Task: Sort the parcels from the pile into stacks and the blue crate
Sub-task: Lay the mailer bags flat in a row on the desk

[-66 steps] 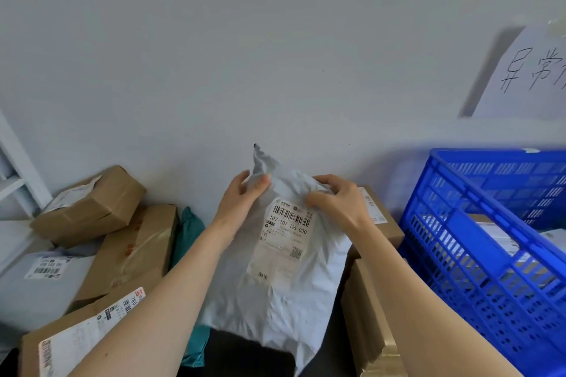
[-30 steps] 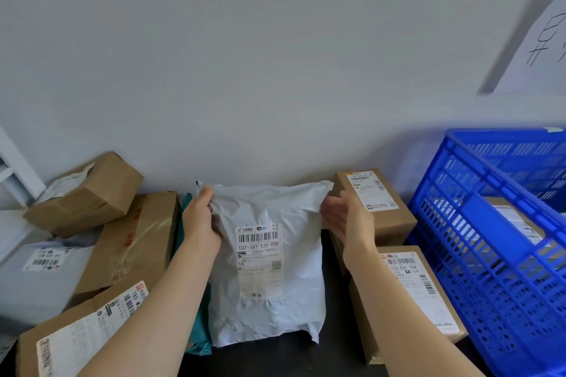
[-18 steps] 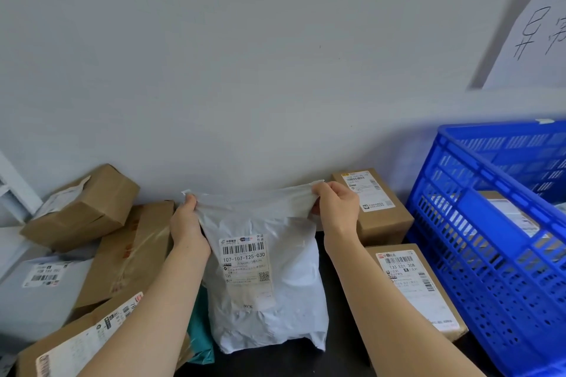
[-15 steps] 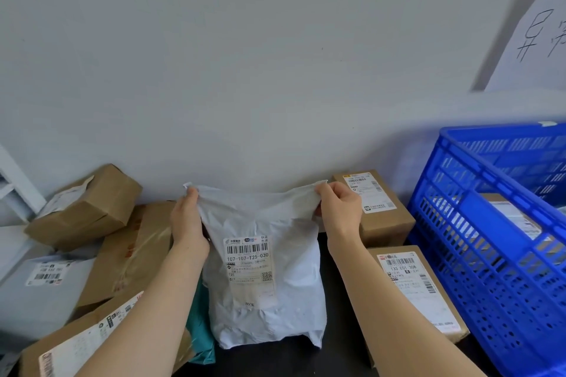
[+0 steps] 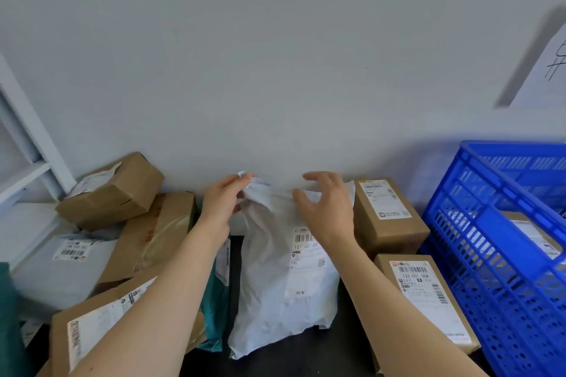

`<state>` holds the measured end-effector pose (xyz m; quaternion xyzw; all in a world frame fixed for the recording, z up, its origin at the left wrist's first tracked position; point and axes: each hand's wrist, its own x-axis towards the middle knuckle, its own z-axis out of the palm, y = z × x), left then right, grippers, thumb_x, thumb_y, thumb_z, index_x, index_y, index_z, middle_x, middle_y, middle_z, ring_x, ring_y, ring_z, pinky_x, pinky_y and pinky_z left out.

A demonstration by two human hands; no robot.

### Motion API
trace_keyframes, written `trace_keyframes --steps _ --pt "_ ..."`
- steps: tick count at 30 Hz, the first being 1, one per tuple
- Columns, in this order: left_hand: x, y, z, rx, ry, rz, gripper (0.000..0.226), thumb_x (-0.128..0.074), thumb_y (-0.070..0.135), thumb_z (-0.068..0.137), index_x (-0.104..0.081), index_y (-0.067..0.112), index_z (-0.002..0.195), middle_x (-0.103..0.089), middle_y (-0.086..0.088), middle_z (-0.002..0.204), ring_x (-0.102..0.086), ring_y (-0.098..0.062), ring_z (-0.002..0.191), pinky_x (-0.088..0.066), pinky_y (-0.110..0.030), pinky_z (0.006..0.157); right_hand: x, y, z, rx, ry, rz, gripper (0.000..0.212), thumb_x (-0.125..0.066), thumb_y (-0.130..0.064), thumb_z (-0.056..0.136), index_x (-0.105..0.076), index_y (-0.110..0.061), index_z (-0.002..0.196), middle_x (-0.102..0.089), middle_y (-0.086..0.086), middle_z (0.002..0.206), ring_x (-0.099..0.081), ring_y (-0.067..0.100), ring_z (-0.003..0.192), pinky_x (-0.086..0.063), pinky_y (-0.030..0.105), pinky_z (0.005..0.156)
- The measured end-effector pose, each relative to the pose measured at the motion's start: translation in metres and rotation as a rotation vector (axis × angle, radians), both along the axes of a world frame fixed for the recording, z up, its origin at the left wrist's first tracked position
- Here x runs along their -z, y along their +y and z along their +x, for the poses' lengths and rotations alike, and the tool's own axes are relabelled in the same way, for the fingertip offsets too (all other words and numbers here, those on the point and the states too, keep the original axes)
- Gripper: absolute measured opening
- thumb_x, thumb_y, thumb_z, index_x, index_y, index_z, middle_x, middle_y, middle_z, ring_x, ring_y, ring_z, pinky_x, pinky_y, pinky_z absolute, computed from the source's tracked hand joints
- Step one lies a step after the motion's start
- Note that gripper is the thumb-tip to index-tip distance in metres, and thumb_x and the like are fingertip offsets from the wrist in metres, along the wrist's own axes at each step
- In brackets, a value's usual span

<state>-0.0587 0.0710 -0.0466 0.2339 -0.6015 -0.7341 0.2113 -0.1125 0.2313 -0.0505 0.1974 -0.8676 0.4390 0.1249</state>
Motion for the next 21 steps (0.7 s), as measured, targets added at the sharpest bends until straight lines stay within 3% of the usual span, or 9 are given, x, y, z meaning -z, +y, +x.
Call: trace_keyframes --steps 3,6,9,12,16,21 --pt "-0.003 0.005 0.000 0.022 0.006 0.022 0.019 -0.057 0.027 0.095 -0.072 0.018 0.086 -0.069 -0.002 0.089 -0.063 -0.016 0.085 -0.052 -0.030 0.075 0.001 -0.020 0.012 -0.201 0.013 0.303 0.035 -0.064 -0.042 0.083 -0.065 -0.021 0.111 -0.065 -0.003 0.106 -0.054 0.017 0.101 -0.042 0.029 0.085" --pt "-0.001 0.006 0.000 0.022 0.034 0.113 0.028 -0.049 0.033 0.099 -0.070 0.017 0.089 -0.068 -0.003 0.090 -0.063 -0.016 0.088 -0.051 -0.034 0.083 -0.004 -0.021 0.011 -0.100 -0.023 0.193 0.015 -0.060 -0.027 0.087 -0.068 -0.016 0.094 -0.068 -0.001 0.086 -0.059 0.018 0.082 -0.044 0.028 0.064" --pt "0.008 0.001 0.005 0.044 0.035 0.098 0.019 -0.052 0.020 0.097 -0.070 0.017 0.094 -0.067 -0.003 0.098 -0.062 -0.017 0.097 -0.051 -0.032 0.084 -0.008 -0.021 0.009 -0.052 -0.076 0.125 0.014 -0.058 -0.019 0.089 -0.069 -0.012 0.084 -0.070 0.001 0.078 -0.062 0.021 0.074 -0.049 0.032 0.065" --pt "0.019 0.004 0.011 0.127 -0.013 -0.059 0.011 -0.063 0.017 0.091 -0.072 0.020 0.096 -0.071 0.000 0.100 -0.064 -0.014 0.099 -0.049 -0.032 0.090 -0.011 -0.020 0.011 -0.034 -0.076 0.124 0.014 -0.057 -0.016 0.090 -0.068 -0.011 0.083 -0.069 0.003 0.077 -0.062 0.022 0.073 -0.045 0.030 0.060" --pt "0.023 0.008 0.010 0.099 -0.015 -0.268 0.015 -0.064 0.014 0.090 -0.069 0.026 0.082 -0.069 0.007 0.085 -0.062 -0.008 0.084 -0.050 -0.024 0.080 -0.011 -0.017 0.012 -0.017 -0.103 0.103 0.014 -0.055 -0.016 0.091 -0.066 -0.010 0.086 -0.069 0.005 0.078 -0.061 0.022 0.072 -0.042 0.028 0.057" --pt "0.023 0.012 0.004 0.108 -0.020 -0.252 0.017 -0.057 0.013 0.095 -0.067 0.019 0.082 -0.068 0.001 0.083 -0.064 -0.013 0.080 -0.054 -0.023 0.071 -0.017 -0.013 0.015 -0.068 -0.101 0.090 0.010 -0.064 -0.027 0.087 -0.064 -0.018 0.091 -0.065 -0.008 0.081 -0.061 0.014 0.079 -0.045 0.027 0.063"
